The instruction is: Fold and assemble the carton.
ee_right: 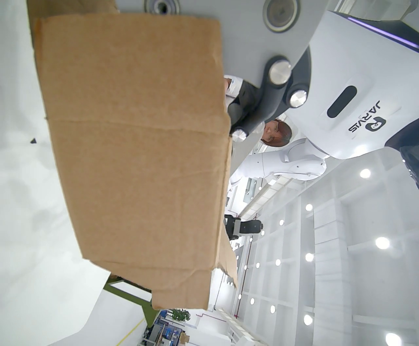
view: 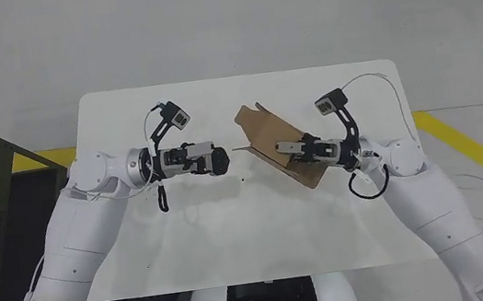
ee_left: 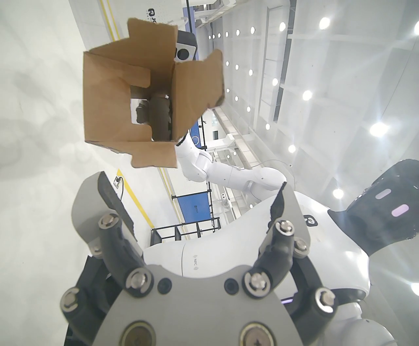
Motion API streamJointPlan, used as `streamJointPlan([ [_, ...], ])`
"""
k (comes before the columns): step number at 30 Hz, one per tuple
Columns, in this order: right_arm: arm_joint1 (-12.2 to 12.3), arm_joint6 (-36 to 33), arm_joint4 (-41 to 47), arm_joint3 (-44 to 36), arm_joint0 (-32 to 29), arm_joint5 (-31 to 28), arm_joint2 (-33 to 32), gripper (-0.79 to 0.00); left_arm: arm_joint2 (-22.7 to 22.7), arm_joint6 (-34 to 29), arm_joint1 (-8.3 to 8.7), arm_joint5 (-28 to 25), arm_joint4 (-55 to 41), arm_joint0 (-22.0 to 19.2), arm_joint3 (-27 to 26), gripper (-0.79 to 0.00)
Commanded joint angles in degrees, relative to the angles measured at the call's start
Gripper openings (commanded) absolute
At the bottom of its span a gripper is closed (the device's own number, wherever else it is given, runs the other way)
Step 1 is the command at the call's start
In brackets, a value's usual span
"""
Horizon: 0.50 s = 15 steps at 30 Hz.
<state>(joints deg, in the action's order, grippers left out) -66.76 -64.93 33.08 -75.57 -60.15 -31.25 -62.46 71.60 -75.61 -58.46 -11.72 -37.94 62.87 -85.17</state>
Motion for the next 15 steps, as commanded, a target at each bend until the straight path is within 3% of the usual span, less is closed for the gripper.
streamJointPlan([
  [1, 0.1, 0.3, -0.9, -0.1, -0.1, 0.3, -0.1, -0.785, 0.1, 0.1, 0.01, 0.1, -0.1, 0.0, -0.4, 0.000],
  [15, -0.5, -1.0, -2.8, -2.5, -0.9, 1.5, 3.7, -0.785, -0.5, 1.9, -0.34, 0.0, -1.1, -1.1, -0.1, 0.000],
])
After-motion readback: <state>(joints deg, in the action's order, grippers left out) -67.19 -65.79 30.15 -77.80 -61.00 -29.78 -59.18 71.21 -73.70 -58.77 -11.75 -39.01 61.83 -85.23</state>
